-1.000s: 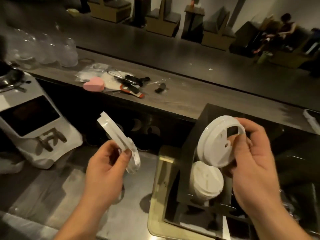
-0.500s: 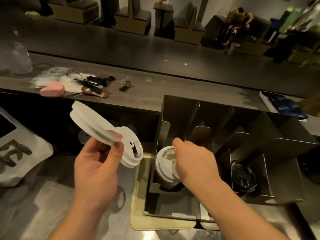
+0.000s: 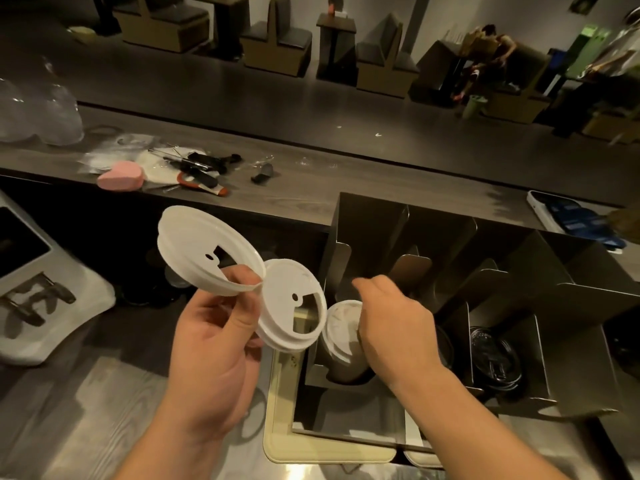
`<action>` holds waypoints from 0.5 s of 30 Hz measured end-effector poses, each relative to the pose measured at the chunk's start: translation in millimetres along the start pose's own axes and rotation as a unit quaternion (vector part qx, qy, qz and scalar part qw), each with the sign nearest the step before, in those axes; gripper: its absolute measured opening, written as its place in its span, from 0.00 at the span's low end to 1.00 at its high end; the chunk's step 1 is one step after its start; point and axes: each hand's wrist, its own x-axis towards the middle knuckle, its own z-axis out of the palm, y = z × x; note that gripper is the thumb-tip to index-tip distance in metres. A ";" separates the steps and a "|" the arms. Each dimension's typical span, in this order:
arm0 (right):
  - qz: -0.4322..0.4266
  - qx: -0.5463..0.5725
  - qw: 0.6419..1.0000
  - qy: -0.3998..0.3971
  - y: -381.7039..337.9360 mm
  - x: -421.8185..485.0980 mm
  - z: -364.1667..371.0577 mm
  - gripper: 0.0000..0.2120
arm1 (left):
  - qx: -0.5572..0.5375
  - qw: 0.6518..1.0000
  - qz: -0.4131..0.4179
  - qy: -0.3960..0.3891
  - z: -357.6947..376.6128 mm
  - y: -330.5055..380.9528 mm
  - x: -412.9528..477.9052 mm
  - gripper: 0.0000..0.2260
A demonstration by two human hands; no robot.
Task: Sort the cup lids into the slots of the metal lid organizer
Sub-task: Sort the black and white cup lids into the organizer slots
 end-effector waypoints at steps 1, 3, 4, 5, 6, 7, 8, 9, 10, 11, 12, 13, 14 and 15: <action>0.010 0.060 0.997 0.039 0.6 -2.4 -5.0 0.15 | -0.007 1.000 -0.006 -0.005 0.8 1.2 -0.6 0.25; 0.013 0.267 0.963 0.044 0.6 -12.1 -21.4 0.14 | -0.025 0.999 -0.012 -0.019 1.7 1.2 -0.6 0.24; 0.018 0.395 0.918 -0.028 -2.1 -17.2 -32.2 0.19 | -0.030 0.999 -0.015 -0.023 2.8 0.4 -0.8 0.23; 0.023 0.489 0.865 -0.111 -6.7 -21.2 -42.6 0.27 | -0.030 0.999 -0.019 -0.027 4.1 -0.7 -1.6 0.23; 0.002 0.518 0.840 -0.161 -10.5 -23.8 -49.3 0.35 | -0.034 0.999 -0.027 -0.032 5.5 -2.1 -2.7 0.23; -0.034 0.505 0.846 -0.169 -13.4 -25.8 -52.2 0.39 | -0.047 0.997 -0.038 -0.041 7.0 -3.7 -3.6 0.23; -0.066 0.469 0.868 -0.152 -15.7 -26.7 -52.2 0.39 | -0.066 0.995 -0.050 -0.054 9.0 -4.5 -4.9 0.22; -0.077 0.437 0.887 -0.128 -19.2 -26.5 -50.7 0.38 | -0.083 0.992 -0.061 -0.066 10.8 -5.4 -6.2 0.22; -0.069 0.430 0.893 -0.112 -21.2 -26.6 -48.5 0.36 | -0.090 0.991 -0.070 -0.074 12.3 -6.4 -7.2 0.22; -0.053 0.448 0.886 -0.107 -21.0 -27.7 -45.7 0.34 | -0.087 0.990 -0.073 -0.078 12.9 -8.4 -7.8 0.23; -0.038 0.463 0.880 -0.102 -19.1 -29.3 -43.3 0.33 | -0.076 0.991 -0.071 -0.081 13.6 -10.2 -8.2 0.23; -0.027 0.471 0.876 -0.095 -16.2 -31.1 -41.9 0.32 | -0.058 0.993 -0.065 -0.084 13.8 -13.0 -8.3 0.22; -0.017 0.468 0.879 -0.083 -11.7 -32.9 -41.1 0.31 | -0.037 0.994 -0.060 -0.087 14.5 -15.3 -8.8 0.22; -0.004 0.457 0.887 -0.070 -6.2 -34.1 -39.9 0.30 | -0.012 0.994 -0.056 -0.088 14.6 -17.6 -9.3 0.23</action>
